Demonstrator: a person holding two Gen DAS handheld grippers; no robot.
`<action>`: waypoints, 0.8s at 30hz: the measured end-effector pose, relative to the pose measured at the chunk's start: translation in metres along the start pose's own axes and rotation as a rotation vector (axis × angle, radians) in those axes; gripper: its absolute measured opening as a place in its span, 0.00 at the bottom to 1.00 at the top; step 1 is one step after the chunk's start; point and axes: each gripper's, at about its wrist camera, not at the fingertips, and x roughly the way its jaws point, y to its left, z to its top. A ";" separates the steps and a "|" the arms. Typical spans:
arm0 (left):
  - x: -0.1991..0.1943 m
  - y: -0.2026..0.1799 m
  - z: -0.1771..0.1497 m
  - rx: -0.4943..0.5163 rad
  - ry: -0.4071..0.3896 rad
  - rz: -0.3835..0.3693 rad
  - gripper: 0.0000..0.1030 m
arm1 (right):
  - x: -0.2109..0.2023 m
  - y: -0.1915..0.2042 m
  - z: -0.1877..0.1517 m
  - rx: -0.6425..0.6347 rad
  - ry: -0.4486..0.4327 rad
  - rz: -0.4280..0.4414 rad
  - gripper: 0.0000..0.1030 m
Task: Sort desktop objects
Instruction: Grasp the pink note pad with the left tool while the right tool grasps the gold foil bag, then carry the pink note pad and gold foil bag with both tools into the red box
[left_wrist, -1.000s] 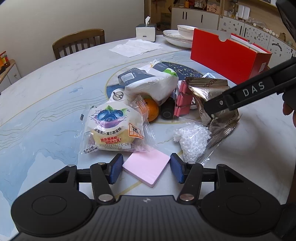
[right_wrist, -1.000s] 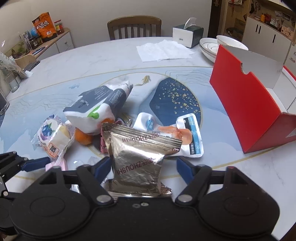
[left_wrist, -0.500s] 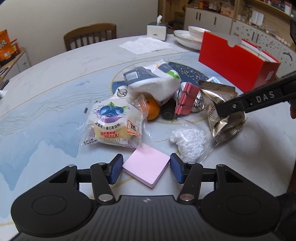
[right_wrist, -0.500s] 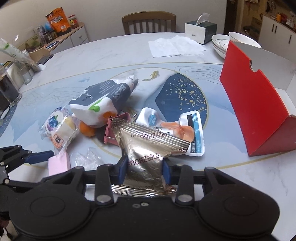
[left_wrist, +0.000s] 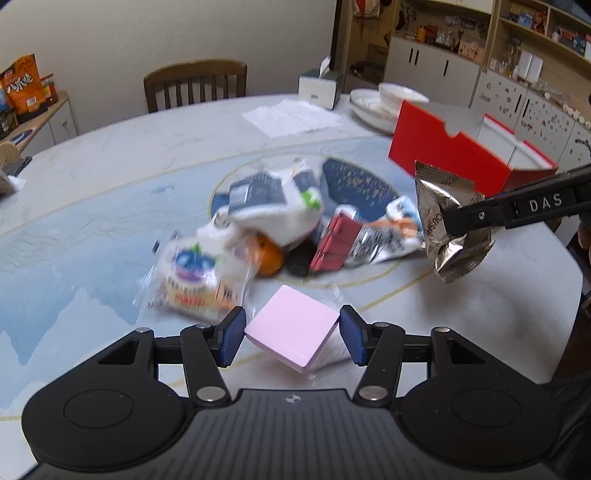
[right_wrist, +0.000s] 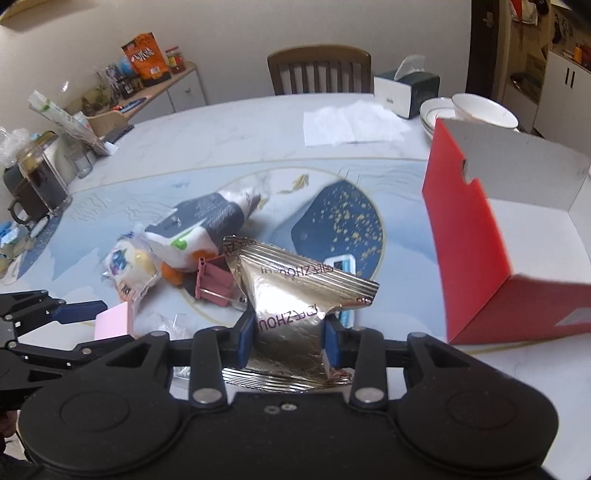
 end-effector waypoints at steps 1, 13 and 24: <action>-0.002 -0.003 0.004 0.001 -0.010 -0.001 0.53 | -0.003 -0.002 0.002 -0.002 -0.006 0.003 0.35; -0.011 -0.051 0.063 0.077 -0.117 -0.047 0.53 | -0.043 -0.046 0.020 0.026 -0.054 0.007 0.35; 0.010 -0.109 0.113 0.152 -0.162 -0.115 0.53 | -0.065 -0.099 0.033 0.060 -0.104 -0.015 0.36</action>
